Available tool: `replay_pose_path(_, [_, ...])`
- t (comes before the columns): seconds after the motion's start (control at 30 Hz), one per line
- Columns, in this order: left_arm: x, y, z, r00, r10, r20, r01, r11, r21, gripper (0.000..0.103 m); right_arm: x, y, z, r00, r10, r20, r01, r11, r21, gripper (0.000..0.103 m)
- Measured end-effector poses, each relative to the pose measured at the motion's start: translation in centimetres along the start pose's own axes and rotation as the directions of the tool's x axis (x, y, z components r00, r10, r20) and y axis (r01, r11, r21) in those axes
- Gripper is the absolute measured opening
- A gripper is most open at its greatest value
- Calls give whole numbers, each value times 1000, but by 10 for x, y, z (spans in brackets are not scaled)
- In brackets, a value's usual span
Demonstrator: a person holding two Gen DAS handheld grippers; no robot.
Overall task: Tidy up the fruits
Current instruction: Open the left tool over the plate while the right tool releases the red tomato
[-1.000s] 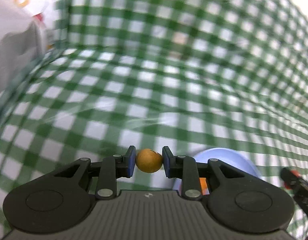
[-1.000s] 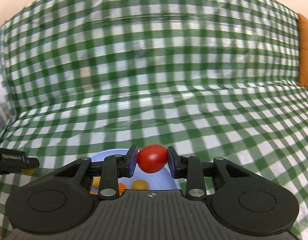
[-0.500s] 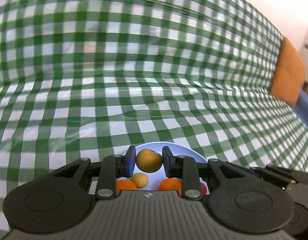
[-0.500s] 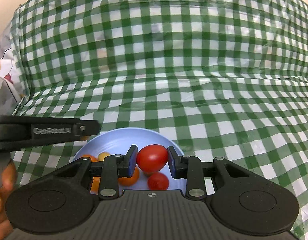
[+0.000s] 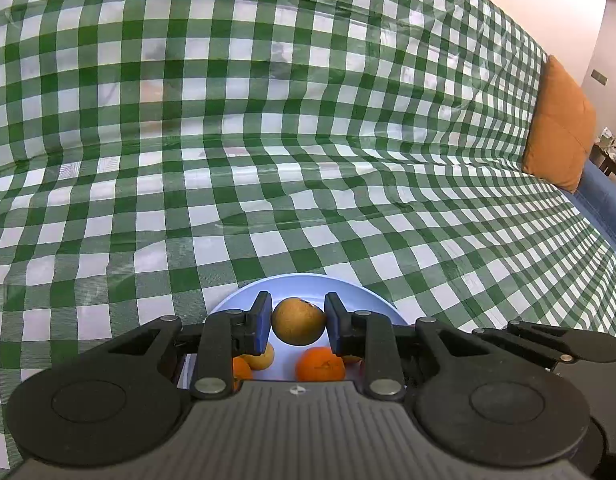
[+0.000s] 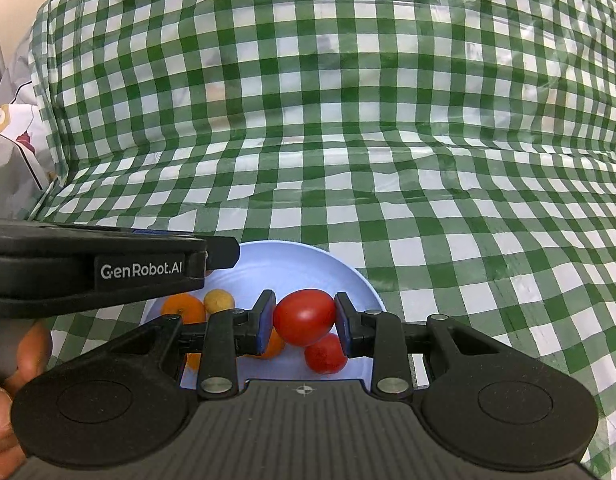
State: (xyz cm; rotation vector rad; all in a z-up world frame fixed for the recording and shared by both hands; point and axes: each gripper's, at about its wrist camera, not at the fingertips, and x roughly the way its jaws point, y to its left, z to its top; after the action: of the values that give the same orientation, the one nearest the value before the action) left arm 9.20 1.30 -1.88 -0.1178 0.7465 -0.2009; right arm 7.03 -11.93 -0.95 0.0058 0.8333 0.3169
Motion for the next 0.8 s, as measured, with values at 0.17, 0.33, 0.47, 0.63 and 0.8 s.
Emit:
replay_pose_path(0.17, [-1,2,1,1000,-8,7,8,1000,-1,31,2,0,3,1000,8,-8,-8,1000,-6,33])
replay_pose_path(0.33, [-8,3,3,999,-8,48,8,1000,-5,49,3,3,2,1000,6,-29,-6,1000,-28,53])
replay_pose_path(0.47, [-11,7,5,998,-12,60,12,1000,-11,50,2,2,6,1000,-9,-13,8,1000,-16,67])
replay_pose_path(0.63, [-22,9,6,995,3,95,-3,1000,-2,68,-1,0,10,1000,-21,4,21,1000,2,83])
replay_pose_path(0.8, [-37,14,5,990,17,139,-18,1000,5,81,-8,2,15,998,-46,40,46,999,7,101])
